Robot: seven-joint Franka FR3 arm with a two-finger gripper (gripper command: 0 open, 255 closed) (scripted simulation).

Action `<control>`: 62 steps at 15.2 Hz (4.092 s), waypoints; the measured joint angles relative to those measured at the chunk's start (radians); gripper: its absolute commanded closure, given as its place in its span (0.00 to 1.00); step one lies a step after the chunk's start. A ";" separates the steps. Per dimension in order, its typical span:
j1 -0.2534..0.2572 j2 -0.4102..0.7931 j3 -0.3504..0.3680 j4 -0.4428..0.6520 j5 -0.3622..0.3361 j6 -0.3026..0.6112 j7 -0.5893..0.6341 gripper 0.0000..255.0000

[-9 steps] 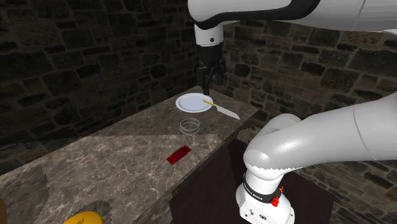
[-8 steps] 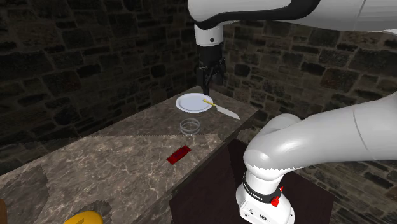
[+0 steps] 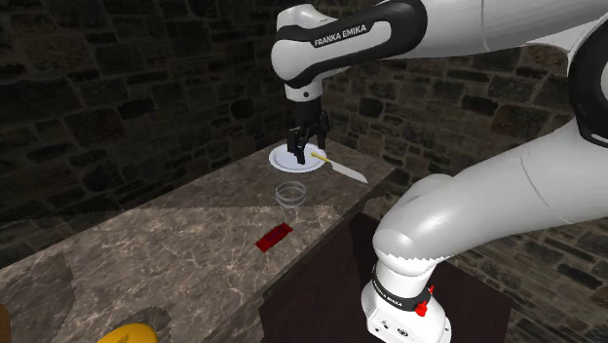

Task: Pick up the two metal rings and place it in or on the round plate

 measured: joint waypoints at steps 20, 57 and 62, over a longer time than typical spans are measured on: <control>0.003 0.756 -0.017 0.132 0.005 0.649 0.039 0.00; -0.002 0.773 -0.021 0.150 0.006 0.652 0.031 1.00; -0.001 0.721 -0.020 0.164 0.006 0.585 0.028 1.00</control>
